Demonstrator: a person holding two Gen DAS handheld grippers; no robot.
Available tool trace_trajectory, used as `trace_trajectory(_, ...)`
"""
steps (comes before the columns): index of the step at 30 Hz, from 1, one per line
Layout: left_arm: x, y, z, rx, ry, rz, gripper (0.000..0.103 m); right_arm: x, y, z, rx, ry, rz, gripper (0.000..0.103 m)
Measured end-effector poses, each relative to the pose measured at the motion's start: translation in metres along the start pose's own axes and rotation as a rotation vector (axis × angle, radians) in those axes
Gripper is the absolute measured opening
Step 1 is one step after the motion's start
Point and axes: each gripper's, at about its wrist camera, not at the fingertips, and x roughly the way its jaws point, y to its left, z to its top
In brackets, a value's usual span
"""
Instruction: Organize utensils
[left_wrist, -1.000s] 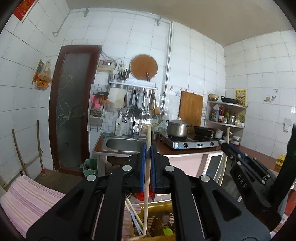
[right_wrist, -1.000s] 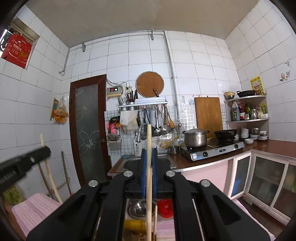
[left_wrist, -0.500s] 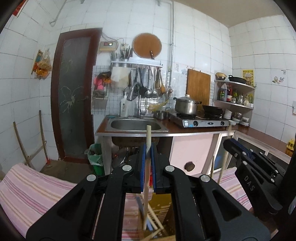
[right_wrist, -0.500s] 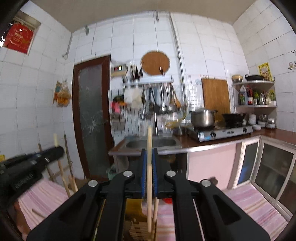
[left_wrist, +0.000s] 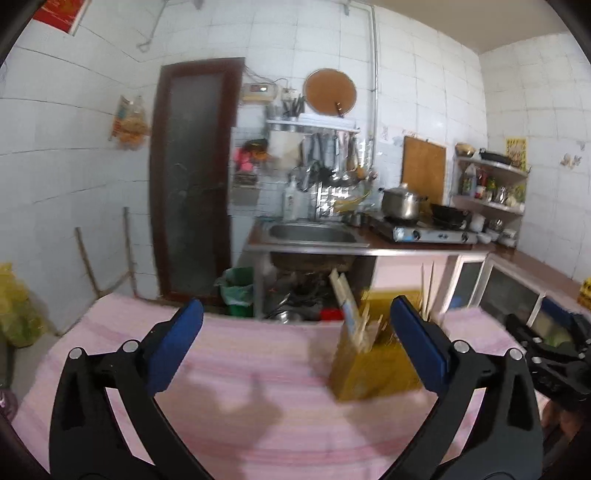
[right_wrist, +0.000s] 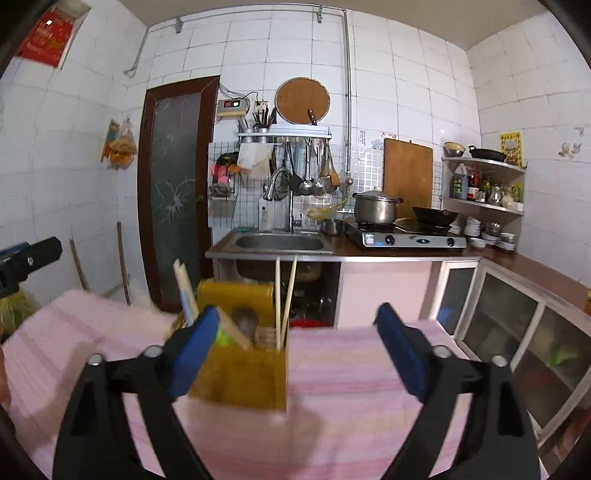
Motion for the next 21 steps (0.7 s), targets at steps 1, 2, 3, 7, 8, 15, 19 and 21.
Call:
trace_trajectory(1,-0.012,0.005,-0.012,0.000,0.013,0.001,0.098,-0.015,0.003,-0.010,-0.003,-0.002,-0.002,0.095)
trace_trajectory(2,-0.022,0.009,-0.022,-0.001,0.024,0.000,0.098,-0.028,0.006,-0.020,-0.002,0.002,0.001,0.097)
trace_trajectory(3,-0.032,0.014,-0.033,-0.007,0.037,0.000,0.098,-0.040,0.010,-0.031,0.002,0.009,0.008,0.098)
trace_trajectory(7,-0.069,0.029,-0.077,-0.034,0.071,-0.011,0.098,-0.073,0.022,-0.065,0.022,0.059,0.024,0.098)
trace_trajectory(8,-0.075,0.031,-0.087,-0.028,0.071,-0.007,0.098,-0.081,0.026,-0.074,0.029,0.078,0.026,0.098)
trace_trajectory(15,-0.102,0.032,-0.139,0.033,0.070,0.023,0.098,-0.108,0.044,-0.119,0.038,0.104,0.027,0.098)
trace_trajectory(19,-0.111,0.039,-0.159,0.023,0.017,0.071,0.098,-0.111,0.046,-0.135,0.044,0.099,0.012,0.098)
trace_trajectory(21,-0.109,0.040,-0.162,0.017,0.014,0.086,0.098,-0.113,0.050,-0.140,0.025,0.078,-0.008,0.098)
